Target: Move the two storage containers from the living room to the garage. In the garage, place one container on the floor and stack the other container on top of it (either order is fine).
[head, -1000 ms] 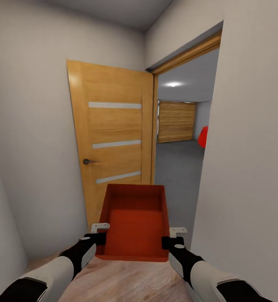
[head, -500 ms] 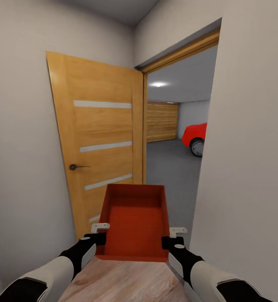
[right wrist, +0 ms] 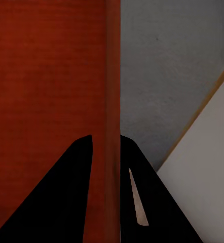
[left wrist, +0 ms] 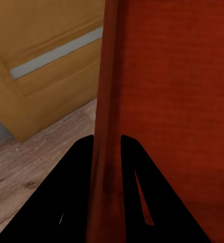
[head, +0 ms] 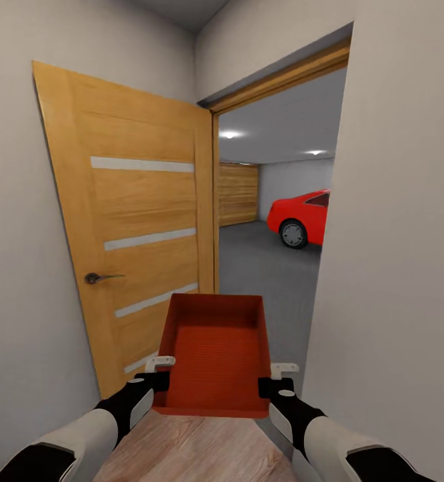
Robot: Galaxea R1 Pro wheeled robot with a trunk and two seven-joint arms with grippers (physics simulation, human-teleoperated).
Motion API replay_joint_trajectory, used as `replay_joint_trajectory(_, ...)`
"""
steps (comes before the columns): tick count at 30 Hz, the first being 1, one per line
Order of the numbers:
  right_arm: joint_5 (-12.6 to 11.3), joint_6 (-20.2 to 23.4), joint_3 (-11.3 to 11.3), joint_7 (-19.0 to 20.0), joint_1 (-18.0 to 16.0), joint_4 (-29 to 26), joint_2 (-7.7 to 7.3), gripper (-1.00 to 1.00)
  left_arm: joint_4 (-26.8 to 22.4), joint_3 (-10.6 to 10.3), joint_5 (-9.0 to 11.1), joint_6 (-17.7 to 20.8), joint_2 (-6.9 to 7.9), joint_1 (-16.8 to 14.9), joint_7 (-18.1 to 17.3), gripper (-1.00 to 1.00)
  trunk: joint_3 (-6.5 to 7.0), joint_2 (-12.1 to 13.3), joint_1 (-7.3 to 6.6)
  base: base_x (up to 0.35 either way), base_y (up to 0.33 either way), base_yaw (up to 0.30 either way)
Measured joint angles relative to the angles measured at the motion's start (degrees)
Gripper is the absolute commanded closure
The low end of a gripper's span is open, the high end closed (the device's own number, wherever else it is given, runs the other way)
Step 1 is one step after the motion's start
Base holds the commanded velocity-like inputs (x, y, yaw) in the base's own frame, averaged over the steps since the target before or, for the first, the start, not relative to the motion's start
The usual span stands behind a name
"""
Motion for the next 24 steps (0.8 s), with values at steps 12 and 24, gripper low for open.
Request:
replay_joint_trajectory(12,0.0,0.0,0.0,0.0,0.0,0.0,0.00,1.00,0.0,0.0,0.0,0.0,0.00,0.0,0.0,1.00,0.00,0.0,0.00,0.213,0.266,-0.255)
replay_joint_trajectory(24,0.0,0.0,0.0,0.0,0.0,0.0,0.00,1.00,0.0,0.0,0.0,0.1,0.00,0.0,0.0,1.00,0.00,0.0,0.00,0.220,0.260,-0.285)
